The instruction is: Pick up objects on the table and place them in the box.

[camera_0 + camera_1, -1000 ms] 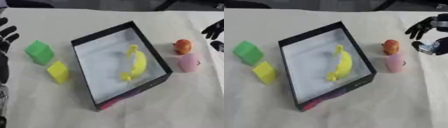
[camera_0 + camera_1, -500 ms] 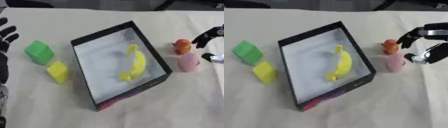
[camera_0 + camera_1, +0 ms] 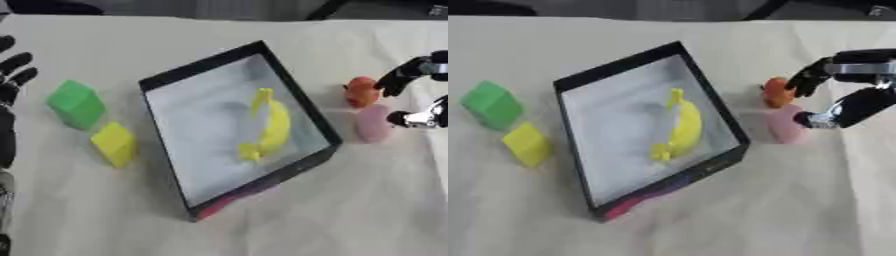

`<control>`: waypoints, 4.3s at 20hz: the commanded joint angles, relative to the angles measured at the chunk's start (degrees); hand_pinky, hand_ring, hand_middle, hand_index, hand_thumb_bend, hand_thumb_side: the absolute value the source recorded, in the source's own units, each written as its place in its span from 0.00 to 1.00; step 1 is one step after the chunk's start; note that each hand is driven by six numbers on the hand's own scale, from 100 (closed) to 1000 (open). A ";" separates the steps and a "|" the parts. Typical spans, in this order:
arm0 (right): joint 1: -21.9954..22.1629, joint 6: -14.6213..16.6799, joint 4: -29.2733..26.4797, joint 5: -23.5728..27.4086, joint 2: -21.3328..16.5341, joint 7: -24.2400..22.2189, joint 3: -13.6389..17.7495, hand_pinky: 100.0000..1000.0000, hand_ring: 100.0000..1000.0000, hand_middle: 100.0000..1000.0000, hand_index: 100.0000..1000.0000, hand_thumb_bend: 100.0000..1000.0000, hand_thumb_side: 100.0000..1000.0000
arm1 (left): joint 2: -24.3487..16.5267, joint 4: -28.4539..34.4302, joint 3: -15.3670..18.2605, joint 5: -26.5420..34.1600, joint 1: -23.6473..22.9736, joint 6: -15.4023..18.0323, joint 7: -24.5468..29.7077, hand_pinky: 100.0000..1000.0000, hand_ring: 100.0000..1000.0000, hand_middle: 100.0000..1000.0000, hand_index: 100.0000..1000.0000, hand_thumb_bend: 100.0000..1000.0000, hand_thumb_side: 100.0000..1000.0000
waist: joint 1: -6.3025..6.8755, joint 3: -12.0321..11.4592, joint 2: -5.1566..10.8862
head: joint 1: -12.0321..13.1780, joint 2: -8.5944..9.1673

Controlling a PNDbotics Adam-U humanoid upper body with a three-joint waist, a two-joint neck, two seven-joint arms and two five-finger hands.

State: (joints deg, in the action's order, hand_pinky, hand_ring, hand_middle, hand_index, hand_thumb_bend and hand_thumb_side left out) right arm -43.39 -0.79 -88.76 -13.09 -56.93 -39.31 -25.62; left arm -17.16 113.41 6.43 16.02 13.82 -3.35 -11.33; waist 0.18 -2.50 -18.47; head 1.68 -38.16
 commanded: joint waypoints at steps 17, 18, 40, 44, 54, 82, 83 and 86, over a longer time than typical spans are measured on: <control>3.98 -12.84 -12.68 0.22 -3.87 8.17 -1.66 0.92 0.78 0.71 0.89 0.20 0.42 | -1.24 1.18 -0.56 -0.26 0.26 -0.12 0.97 0.79 0.75 0.77 0.81 0.12 0.93 | -0.12 -0.20 1.81 | -0.44 0.80; 3.96 -13.01 -12.89 -0.04 -3.83 8.35 -1.70 0.92 0.79 0.72 0.89 0.20 0.43 | -1.22 1.18 -0.58 -0.27 0.25 -0.13 1.00 0.79 0.75 0.77 0.81 0.12 0.93 | -0.11 -0.21 1.79 | -0.46 0.78; 6.81 -13.39 -13.13 -14.06 -4.09 13.95 -0.66 0.94 0.85 0.78 0.89 0.34 0.65 | -1.09 1.18 -1.05 -0.38 0.35 -0.24 1.65 0.79 0.75 0.77 0.80 0.12 0.94 | -0.03 -0.47 1.56 | -0.59 1.46; 7.16 -13.25 -11.48 -14.33 -3.79 13.31 -0.55 0.94 0.85 0.77 0.89 0.35 0.66 | -1.06 1.18 -1.05 -0.36 0.38 -0.23 1.66 0.79 0.75 0.77 0.80 0.12 0.93 | 0.01 -0.48 1.50 | -0.59 1.52; 8.27 -13.23 -7.45 -14.69 -2.89 12.36 -0.68 0.93 0.84 0.76 0.88 0.37 0.65 | -0.96 1.18 -1.02 -0.27 0.53 0.03 1.67 0.79 0.75 0.77 0.80 0.12 0.93 | 0.19 -0.61 1.24 | -1.10 0.25; 5.13 -6.35 2.87 -22.60 4.10 18.58 -1.52 0.78 0.65 0.51 0.72 0.29 0.38 | -0.66 1.18 -1.44 -0.26 1.09 0.07 2.38 0.79 0.75 0.76 0.79 0.11 0.93 | 0.62 -1.08 0.31 | -1.05 0.64; 5.24 -5.80 2.93 -22.85 4.19 19.49 -1.59 0.77 0.63 0.50 0.71 0.26 0.37 | -0.66 1.18 -1.44 -0.26 1.09 0.08 2.39 0.79 0.75 0.76 0.79 0.11 0.93 | 0.63 -1.07 0.30 | -1.06 0.55; 5.55 -4.79 2.15 -21.84 4.10 21.45 -1.82 0.75 0.60 0.49 0.68 0.15 0.31 | -0.70 1.18 -1.48 -0.23 1.10 0.09 2.46 0.79 0.75 0.76 0.79 0.11 0.93 | 0.62 -1.04 0.35 | -1.12 0.41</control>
State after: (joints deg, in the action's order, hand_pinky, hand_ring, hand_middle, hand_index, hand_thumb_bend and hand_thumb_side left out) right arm -37.25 -5.96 -86.06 -34.94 -51.52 -18.92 -27.94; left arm -17.11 113.41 4.98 15.62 14.47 -3.36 -9.07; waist 0.20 -3.56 -18.55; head 0.46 -38.13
